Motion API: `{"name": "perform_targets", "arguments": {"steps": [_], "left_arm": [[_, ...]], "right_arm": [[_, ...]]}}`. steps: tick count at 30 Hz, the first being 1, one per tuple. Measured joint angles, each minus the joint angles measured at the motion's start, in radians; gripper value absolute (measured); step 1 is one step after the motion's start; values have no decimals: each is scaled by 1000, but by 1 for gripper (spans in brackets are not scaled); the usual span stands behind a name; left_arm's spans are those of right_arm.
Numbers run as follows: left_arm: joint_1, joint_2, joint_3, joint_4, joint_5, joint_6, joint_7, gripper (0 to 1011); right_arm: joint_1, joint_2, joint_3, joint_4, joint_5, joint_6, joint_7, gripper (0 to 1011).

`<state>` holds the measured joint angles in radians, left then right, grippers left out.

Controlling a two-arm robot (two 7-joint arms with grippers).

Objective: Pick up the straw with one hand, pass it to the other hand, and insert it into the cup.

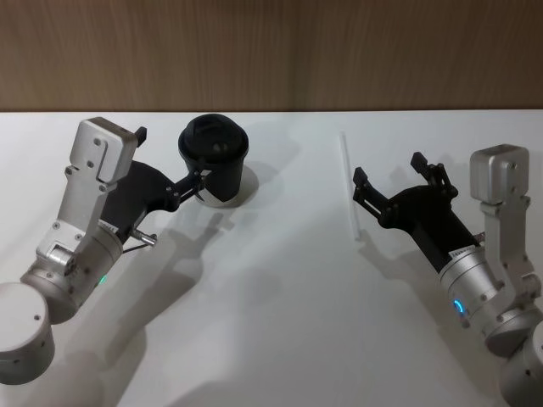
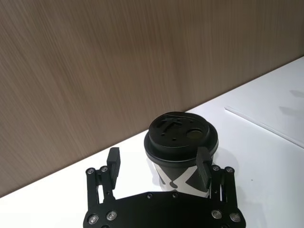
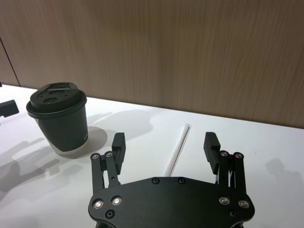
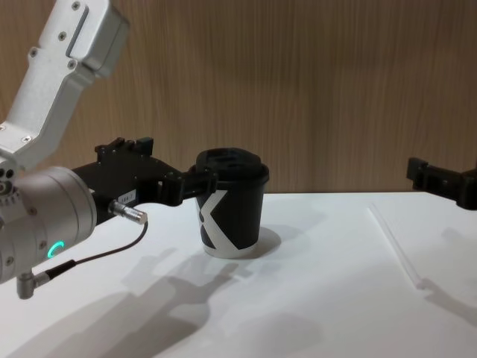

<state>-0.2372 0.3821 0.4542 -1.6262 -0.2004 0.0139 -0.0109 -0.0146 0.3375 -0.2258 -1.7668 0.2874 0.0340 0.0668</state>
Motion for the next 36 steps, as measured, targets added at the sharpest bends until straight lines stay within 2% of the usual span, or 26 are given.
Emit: {"name": "perform_targets", "arguments": {"steps": [36], "left_arm": [[0,0,0,0,0,0,0,1003]], "right_arm": [[0,0,0,0,0,0,0,1001]]}}
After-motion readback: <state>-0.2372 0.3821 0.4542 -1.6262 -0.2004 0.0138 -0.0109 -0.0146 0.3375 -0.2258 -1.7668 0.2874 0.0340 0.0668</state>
